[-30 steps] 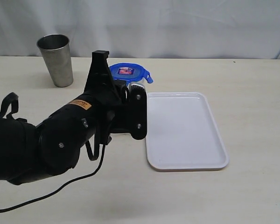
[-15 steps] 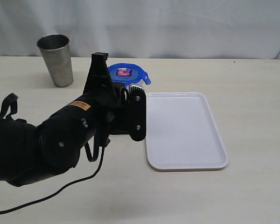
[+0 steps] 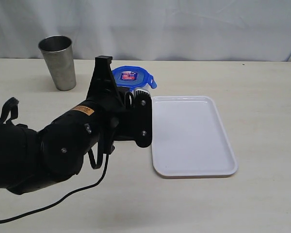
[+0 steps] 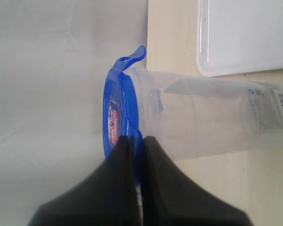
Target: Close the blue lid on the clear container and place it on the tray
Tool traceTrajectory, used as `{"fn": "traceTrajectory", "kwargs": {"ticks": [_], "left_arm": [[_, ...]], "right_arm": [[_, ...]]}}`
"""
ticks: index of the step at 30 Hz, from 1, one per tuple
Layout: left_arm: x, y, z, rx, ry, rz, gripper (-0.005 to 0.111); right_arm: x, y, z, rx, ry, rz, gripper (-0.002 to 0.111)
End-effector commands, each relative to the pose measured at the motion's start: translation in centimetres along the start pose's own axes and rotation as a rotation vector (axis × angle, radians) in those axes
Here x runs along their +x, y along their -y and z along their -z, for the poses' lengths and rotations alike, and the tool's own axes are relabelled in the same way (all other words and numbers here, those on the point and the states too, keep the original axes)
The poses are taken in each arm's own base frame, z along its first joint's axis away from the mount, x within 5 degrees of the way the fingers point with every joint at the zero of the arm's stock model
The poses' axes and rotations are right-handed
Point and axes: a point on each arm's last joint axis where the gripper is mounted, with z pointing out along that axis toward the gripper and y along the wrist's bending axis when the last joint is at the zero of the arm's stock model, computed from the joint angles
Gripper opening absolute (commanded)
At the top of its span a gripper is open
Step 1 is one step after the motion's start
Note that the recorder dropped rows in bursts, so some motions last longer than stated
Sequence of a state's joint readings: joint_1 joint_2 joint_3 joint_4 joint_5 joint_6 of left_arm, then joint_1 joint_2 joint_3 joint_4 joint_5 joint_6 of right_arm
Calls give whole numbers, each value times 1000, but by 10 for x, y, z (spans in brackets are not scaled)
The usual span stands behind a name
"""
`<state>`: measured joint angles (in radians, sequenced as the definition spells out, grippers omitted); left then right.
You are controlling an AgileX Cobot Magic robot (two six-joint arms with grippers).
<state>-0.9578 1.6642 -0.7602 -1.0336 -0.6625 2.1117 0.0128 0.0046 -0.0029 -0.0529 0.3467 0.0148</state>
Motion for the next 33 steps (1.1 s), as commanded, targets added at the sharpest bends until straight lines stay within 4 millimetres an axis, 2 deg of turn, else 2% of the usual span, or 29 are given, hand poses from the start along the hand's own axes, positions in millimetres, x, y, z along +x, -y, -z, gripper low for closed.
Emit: {"fn": "traceTrajectory", "kwargs": {"ticks": [1,22,29,33], "left_arm": [[-2,0,2,7,6,-23,0],[-1,0,2,-2,0,-17,2],[-1,0,2,-2,0,1,30],[-1,0,2,-2,0,6,39]], "right_arm": [[0,0,0,-2,11,7,5],[0,0,0,-2,11,7,5],[0,0,0,-2,11,7,5],[0,0,0,-2,11,7,5]]}}
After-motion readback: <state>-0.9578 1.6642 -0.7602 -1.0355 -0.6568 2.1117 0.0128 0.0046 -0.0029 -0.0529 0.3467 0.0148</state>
